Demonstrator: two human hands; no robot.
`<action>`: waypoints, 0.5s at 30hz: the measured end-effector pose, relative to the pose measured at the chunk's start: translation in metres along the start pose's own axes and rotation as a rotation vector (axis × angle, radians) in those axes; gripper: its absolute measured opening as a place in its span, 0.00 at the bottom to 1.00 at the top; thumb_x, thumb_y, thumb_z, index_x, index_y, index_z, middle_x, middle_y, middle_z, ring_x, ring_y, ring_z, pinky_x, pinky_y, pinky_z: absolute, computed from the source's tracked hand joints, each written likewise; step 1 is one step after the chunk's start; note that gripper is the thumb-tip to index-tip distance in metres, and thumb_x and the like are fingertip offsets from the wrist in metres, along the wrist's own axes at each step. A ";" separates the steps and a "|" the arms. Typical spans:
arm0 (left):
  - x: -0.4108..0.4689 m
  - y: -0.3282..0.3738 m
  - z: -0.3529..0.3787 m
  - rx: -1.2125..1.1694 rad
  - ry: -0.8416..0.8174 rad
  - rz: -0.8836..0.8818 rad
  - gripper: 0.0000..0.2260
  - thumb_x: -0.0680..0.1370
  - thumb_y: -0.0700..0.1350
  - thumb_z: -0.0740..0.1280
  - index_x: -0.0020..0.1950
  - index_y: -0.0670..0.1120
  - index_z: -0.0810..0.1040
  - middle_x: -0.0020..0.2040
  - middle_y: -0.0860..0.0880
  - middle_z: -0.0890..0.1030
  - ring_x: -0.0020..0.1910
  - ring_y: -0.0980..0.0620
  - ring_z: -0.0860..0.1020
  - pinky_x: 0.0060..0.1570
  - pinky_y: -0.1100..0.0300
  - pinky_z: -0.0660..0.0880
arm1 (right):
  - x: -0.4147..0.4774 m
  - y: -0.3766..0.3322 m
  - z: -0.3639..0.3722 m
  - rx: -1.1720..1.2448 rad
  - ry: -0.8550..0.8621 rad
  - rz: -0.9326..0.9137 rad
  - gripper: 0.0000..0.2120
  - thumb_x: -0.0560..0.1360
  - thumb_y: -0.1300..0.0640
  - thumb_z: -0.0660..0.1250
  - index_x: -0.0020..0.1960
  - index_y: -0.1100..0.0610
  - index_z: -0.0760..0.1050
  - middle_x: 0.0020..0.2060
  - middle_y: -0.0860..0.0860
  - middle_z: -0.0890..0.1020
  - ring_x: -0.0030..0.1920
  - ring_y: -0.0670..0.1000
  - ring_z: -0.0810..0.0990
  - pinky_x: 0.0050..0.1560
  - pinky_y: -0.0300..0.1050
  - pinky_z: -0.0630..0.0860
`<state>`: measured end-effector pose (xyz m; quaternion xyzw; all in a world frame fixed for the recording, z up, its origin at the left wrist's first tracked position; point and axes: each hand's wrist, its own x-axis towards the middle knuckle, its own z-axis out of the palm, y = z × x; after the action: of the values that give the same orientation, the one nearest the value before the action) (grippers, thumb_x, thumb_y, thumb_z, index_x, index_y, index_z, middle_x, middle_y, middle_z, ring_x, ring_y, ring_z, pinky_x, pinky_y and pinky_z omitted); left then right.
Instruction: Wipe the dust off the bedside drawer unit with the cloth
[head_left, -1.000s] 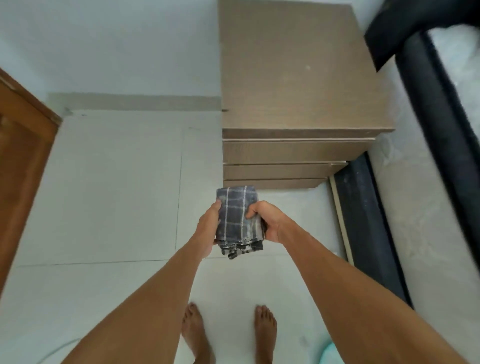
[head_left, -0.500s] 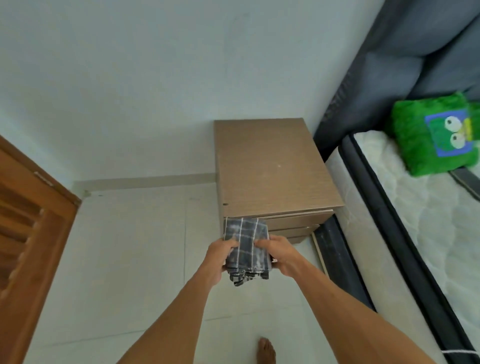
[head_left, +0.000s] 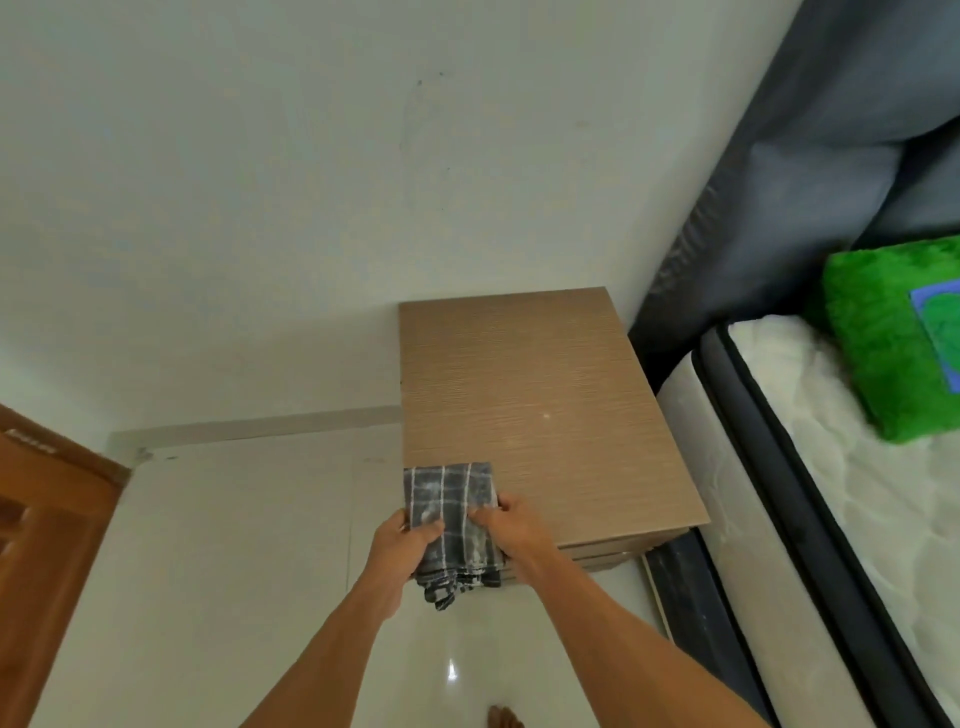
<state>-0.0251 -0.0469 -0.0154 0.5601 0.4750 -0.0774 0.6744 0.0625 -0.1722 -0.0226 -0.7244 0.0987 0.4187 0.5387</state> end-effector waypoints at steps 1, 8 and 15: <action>0.011 0.003 0.004 0.010 0.018 -0.004 0.09 0.76 0.38 0.69 0.55 0.46 0.77 0.47 0.45 0.84 0.45 0.47 0.82 0.37 0.58 0.76 | 0.012 -0.004 -0.002 0.000 -0.008 -0.002 0.05 0.75 0.61 0.70 0.51 0.56 0.81 0.44 0.54 0.86 0.45 0.54 0.86 0.51 0.53 0.82; 0.072 0.005 0.017 0.059 0.117 -0.028 0.10 0.74 0.38 0.72 0.54 0.45 0.79 0.46 0.45 0.85 0.44 0.46 0.84 0.40 0.53 0.80 | 0.075 -0.008 -0.007 0.044 -0.007 0.059 0.07 0.76 0.63 0.68 0.52 0.55 0.80 0.46 0.53 0.85 0.47 0.53 0.85 0.52 0.54 0.82; 0.082 0.006 0.024 0.251 0.279 0.047 0.10 0.73 0.42 0.73 0.52 0.47 0.76 0.45 0.47 0.82 0.42 0.49 0.80 0.34 0.62 0.73 | 0.086 -0.007 -0.005 -0.041 0.100 0.022 0.07 0.76 0.62 0.69 0.43 0.51 0.77 0.41 0.50 0.84 0.40 0.47 0.82 0.36 0.40 0.79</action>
<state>0.0357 -0.0299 -0.0729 0.6560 0.5373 -0.0415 0.5284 0.1238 -0.1472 -0.0788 -0.7541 0.1247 0.3899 0.5136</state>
